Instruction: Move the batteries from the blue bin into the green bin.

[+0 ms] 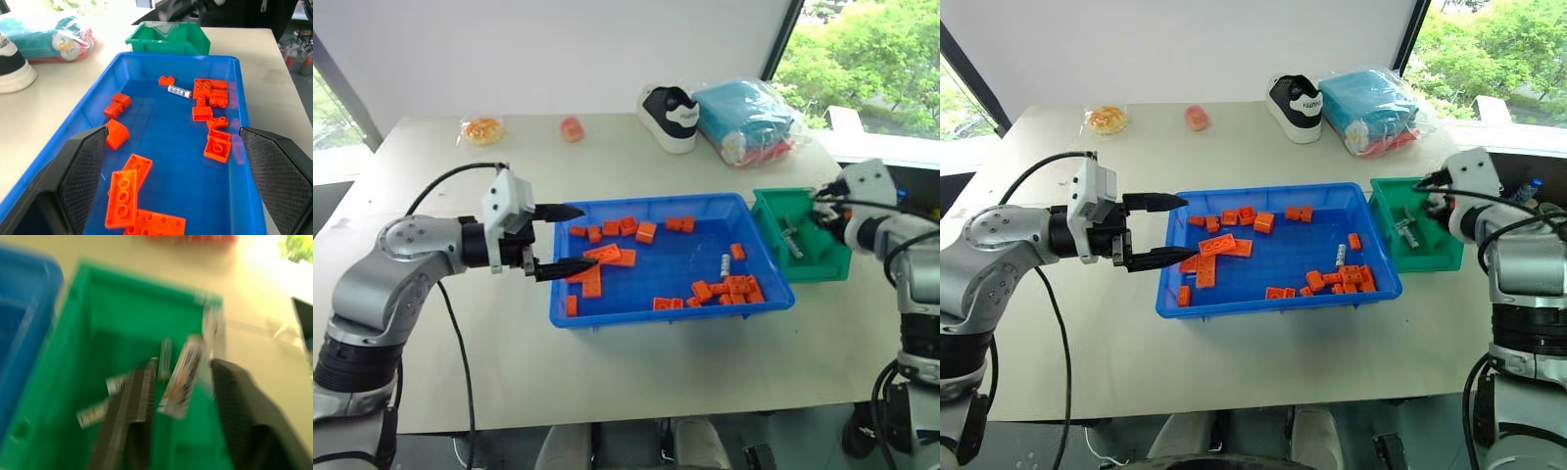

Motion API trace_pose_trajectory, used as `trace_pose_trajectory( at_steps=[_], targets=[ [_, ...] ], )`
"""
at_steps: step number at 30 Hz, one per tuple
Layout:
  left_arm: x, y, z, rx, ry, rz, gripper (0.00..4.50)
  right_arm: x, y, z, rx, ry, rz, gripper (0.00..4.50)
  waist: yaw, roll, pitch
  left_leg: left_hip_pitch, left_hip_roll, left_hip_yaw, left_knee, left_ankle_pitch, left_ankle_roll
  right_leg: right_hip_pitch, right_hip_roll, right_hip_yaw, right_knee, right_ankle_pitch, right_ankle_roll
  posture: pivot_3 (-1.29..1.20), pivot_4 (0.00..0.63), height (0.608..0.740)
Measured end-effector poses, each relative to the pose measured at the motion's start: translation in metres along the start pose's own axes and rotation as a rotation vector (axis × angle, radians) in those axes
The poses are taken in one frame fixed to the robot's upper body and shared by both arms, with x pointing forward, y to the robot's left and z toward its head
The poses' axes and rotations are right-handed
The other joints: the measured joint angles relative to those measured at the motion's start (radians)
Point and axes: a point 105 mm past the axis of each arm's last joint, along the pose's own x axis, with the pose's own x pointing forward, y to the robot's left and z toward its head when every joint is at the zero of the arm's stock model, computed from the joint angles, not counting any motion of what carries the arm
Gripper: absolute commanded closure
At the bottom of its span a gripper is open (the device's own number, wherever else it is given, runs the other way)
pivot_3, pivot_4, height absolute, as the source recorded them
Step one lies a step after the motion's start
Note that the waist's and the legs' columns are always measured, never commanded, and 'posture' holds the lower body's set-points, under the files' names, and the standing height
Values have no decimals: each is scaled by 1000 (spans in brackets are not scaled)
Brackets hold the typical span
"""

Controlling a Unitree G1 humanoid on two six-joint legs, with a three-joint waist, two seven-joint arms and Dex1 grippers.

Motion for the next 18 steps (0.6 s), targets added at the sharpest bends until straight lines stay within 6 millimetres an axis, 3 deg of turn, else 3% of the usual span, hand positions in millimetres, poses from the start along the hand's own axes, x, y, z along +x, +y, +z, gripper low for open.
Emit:
trace_pose_trajectory(
  at_steps=[5, 10, 15, 18],
  targets=[
    [4, -1, -2, -12, -6, -15, 0, -2, 5, 14, -16, -63, 20, 1464, 3, 2, 1, 0, 0, 0, 0, 0, 0, 0, 0, 0, 0, 0, 1, 0, 150, 711],
    [4, 0, -2, -14, -6, -13, 0, -19, 57, 43, 27, -157, 207, 1464, 4, 1, 0, 0, 1, -2, 0, 0, 1, 0, 1, 0, 0, 0, 1, 0, 150, 711],
    [4, -3, -5, -21, -2, -16, 0, -25, 120, 18, 195, -10, 389, 1464, 9, 0, 0, -1, 0, -3, 1, 0, 1, 1, 0, 0, -1, 2, -3, 0, 150, 711],
    [4, -4, -6, -23, 1, -16, 0, -28, 126, -5, 229, 99, 360, 1464, 12, 1, 1, -1, -1, -3, 2, 0, 1, -2, -1, 0, -3, 2, -4, 0, 150, 711]
  ],
)
